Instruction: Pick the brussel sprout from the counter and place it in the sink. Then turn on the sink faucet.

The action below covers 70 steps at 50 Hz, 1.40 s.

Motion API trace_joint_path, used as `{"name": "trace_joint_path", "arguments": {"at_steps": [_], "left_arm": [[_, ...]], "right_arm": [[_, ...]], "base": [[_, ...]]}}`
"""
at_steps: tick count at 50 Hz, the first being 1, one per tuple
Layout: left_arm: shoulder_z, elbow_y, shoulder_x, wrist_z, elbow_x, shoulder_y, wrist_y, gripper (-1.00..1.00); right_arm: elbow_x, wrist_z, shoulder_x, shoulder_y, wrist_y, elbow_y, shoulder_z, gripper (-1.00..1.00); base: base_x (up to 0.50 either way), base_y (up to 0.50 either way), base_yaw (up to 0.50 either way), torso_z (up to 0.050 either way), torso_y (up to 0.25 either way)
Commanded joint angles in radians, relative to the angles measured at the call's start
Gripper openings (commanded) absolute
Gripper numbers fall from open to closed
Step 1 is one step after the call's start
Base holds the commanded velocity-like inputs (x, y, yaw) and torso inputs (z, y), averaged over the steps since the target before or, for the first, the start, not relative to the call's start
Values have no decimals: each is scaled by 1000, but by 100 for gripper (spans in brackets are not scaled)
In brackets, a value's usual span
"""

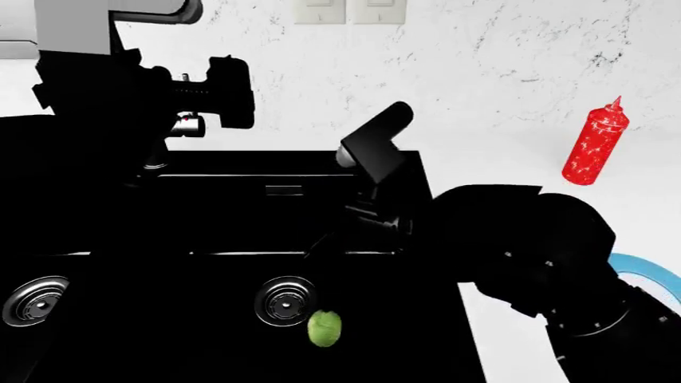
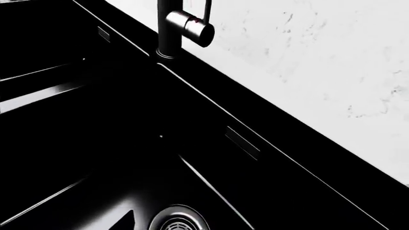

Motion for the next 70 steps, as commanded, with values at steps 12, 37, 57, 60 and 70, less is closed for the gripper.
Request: {"name": "trace_joint_path", "arguments": {"at_steps": [12,37,57,60,70], "left_arm": [[132,-171,59,259,350,33,195,100],[285,-867,232,570,739,-57,596,100],[282,-984,238,634,765,-66,682,100],[281,-1014,241,643,774,-70,705,100],[292,-1213,301,729,825,-107,851,100]], "right_arm": [[67,88,44,68,20,-62,119,100],[214,262,110,86,63,-200,277,100],[299,410,263,83,74,-294,437,100],[325,427,279,80,76,-301,461,100],[389,475,304,73,83,-341,498,100]], "base": [[0,0,0,0,0],[0,0,0,0,0],[0,0,0,0,0],[0,0,0,0,0],[0,0,0,0,0]]}}
